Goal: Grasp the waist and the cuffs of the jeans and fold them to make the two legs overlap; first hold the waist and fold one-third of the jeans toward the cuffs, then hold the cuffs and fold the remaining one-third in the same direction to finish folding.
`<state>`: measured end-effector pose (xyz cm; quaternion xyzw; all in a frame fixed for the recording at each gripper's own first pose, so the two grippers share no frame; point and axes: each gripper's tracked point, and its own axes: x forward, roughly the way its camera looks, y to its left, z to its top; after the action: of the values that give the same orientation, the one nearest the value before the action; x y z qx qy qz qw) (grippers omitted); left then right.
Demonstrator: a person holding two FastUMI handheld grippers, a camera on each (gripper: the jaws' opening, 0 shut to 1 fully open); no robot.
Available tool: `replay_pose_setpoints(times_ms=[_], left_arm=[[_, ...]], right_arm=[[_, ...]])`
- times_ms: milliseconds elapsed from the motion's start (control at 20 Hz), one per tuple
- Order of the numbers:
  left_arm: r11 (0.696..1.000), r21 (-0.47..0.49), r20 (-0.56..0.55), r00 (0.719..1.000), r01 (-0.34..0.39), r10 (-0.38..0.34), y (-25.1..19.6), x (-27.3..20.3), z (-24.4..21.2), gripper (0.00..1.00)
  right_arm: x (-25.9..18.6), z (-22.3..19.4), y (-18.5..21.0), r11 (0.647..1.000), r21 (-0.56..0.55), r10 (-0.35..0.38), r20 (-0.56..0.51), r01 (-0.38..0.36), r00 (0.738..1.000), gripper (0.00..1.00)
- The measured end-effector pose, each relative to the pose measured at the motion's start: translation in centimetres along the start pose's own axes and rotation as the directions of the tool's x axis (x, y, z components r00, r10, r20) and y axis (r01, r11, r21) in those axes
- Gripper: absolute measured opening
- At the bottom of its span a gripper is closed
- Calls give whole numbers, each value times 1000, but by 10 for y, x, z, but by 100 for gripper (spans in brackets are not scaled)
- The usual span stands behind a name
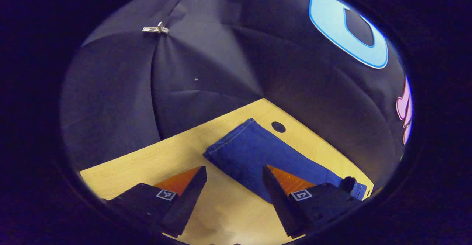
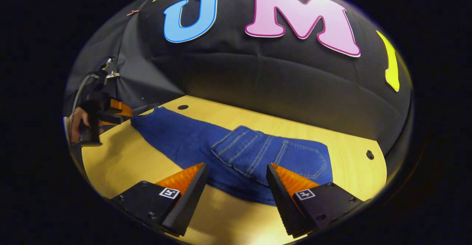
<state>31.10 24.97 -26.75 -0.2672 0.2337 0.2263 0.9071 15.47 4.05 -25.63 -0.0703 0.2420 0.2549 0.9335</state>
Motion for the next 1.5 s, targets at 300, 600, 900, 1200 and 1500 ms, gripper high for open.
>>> replay_pose_setpoints(times_ms=[300,600,900,1200,1500], left_arm=[[997,-22,-29,997,-75,75,19,48,-11,95],[997,-2,17,997,-81,81,17,71,2,84],[988,-151,18,1000,13,-10,12,76,1,29],[987,-148,51,997,64,-57,10,77,10,7],[979,-70,171,969,190,-176,-48,31,57,6]], right_arm=[[-13,-18,-11,999,-33,2,-60,-4,998,97],[-10,-16,-22,999,-10,-40,-57,40,998,97],[-16,-30,-32,997,17,-78,-92,79,993,97],[-24,-35,-56,989,44,-137,-100,142,986,97],[-33,-30,-82,979,50,-193,-85,198,977,97]])
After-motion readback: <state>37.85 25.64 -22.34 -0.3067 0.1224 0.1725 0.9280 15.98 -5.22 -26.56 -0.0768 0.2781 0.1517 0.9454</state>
